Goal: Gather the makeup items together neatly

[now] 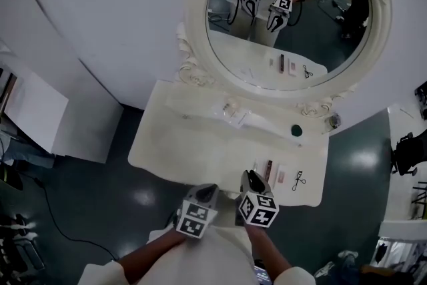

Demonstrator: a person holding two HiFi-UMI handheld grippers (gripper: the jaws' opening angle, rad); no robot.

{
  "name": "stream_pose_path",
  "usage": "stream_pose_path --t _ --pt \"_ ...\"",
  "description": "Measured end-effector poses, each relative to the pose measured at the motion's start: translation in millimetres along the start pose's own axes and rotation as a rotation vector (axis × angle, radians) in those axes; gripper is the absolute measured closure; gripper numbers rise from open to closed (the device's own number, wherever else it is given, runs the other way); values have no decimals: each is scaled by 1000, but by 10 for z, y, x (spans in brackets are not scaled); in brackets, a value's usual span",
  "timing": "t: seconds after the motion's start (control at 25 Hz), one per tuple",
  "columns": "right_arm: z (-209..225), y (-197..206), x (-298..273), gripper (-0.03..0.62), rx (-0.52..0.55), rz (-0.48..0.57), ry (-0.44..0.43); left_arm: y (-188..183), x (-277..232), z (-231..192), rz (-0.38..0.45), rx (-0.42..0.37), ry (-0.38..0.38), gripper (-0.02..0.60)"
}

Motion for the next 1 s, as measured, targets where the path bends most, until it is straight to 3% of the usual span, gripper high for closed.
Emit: stream_pose_path --t 0.24,1.0 --pt "-114 -177 256 529 -3 48 -39 -87 118 72 26 18 19 577" --pt "-446 -501 1011 549 26 200 -108 -433 568 443 149 -34 61 577"
Point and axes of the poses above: the fingertips, and each gripper's own axes: x backward along the fingers, z to its right, y out of its underside, the point moved 1 cm from there along x, backward along the fingers, and after that the axes turned 10 degrees about y, right-handed, at the moved point
